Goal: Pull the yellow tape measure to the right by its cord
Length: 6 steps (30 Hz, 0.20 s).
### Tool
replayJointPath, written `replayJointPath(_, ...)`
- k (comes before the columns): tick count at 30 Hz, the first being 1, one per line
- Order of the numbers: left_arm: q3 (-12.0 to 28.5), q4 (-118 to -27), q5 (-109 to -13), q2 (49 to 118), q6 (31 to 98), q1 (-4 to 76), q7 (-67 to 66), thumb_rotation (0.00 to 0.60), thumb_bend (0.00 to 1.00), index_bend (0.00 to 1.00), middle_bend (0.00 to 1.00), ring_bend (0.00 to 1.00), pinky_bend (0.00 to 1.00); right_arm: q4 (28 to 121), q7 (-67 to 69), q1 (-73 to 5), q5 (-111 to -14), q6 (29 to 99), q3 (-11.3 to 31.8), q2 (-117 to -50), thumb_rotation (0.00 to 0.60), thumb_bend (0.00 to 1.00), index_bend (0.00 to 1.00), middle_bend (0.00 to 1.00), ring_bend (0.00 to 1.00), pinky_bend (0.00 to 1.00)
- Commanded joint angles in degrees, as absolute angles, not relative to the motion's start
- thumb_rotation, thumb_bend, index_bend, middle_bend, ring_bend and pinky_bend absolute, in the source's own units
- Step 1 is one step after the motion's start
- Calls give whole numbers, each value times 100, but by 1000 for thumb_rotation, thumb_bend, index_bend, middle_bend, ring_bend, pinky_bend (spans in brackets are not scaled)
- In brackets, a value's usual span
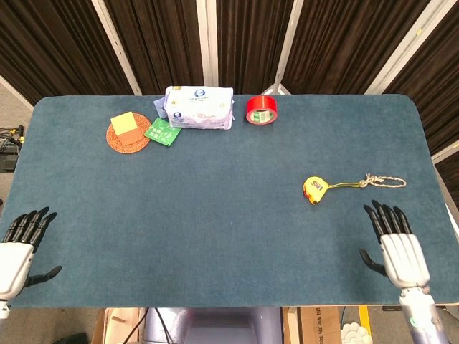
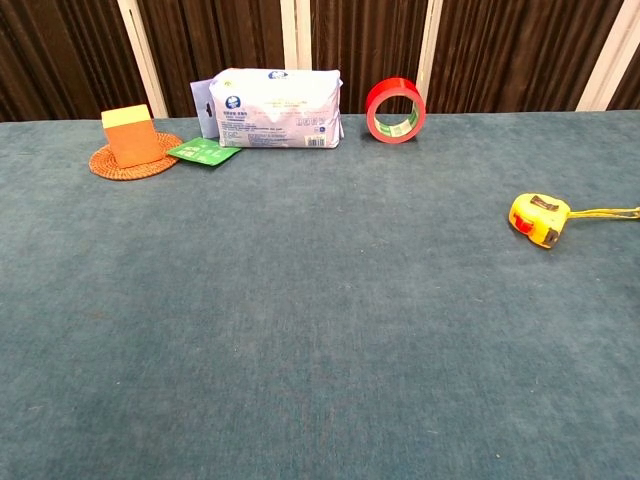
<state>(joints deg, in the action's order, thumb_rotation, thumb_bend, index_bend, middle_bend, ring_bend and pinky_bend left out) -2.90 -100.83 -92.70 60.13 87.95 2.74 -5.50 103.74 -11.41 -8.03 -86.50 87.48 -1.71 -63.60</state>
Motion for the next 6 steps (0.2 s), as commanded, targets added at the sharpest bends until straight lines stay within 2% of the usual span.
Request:
replayJointPath(1,-330,-10035,-9317,6005,8893,195,-559,600,0,0,0,0,0,10206,-972,-433,-9096,9237,-426,-6250,600,310,0,0,0,0)
replayJointPath(6,-279,-9914,-9307,6044,9001,151,-570,600,0,0,0,0,0,9809,-729,-209,-9282,9630,-418,-6318,600,310,0,0,0,0)
